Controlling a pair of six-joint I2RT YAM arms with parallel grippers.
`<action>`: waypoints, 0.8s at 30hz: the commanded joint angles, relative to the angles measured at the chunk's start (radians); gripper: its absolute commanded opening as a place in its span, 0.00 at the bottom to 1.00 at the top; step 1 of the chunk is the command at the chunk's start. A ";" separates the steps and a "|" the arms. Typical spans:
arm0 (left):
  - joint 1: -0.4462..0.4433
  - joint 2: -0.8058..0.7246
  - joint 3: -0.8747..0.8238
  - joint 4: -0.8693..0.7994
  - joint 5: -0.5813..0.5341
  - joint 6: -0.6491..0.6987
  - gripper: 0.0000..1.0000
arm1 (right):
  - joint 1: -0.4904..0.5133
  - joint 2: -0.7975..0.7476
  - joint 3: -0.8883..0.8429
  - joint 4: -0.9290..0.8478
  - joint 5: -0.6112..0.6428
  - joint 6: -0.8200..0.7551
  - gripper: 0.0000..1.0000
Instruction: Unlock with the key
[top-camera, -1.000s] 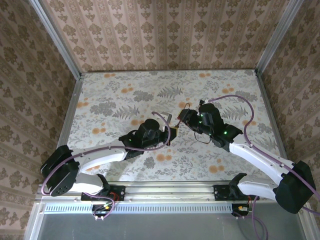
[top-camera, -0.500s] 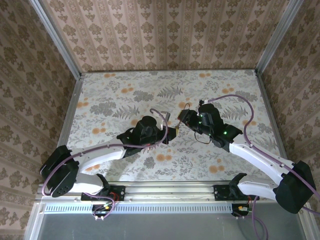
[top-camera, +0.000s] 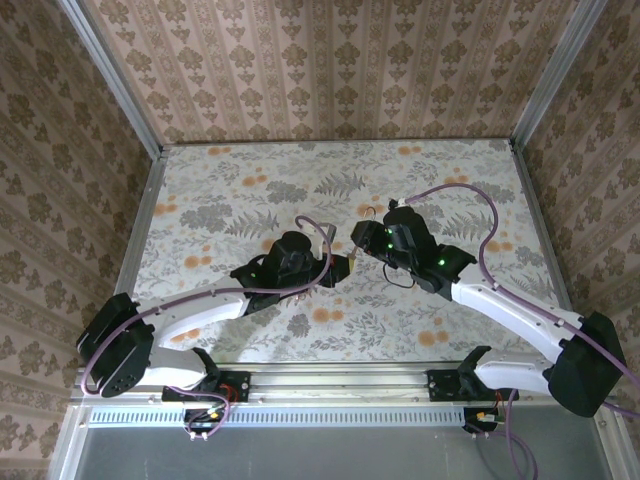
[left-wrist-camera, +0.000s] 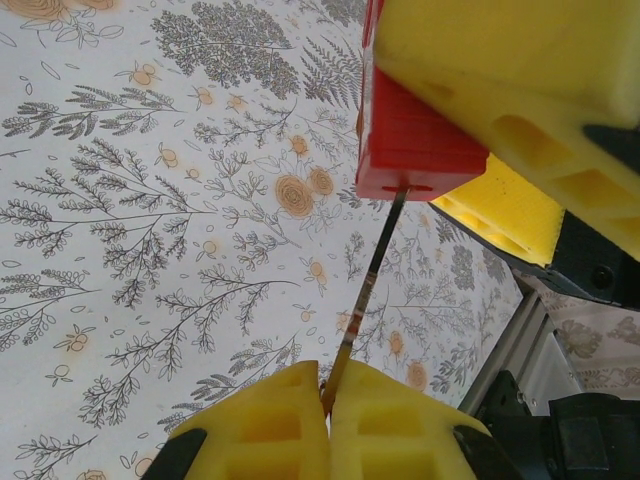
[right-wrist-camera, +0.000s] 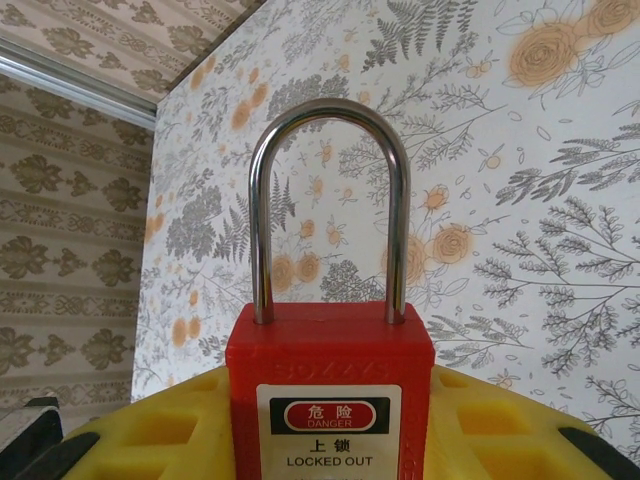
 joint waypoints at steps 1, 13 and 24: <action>0.019 -0.030 0.039 0.022 -0.061 -0.033 0.00 | 0.009 -0.022 0.038 -0.079 0.039 -0.023 0.00; 0.017 -0.027 0.021 0.007 -0.076 -0.060 0.00 | 0.005 -0.001 0.056 -0.093 0.078 -0.001 0.00; 0.009 -0.035 -0.002 0.041 -0.090 -0.111 0.00 | 0.021 0.006 0.059 -0.047 0.197 -0.039 0.00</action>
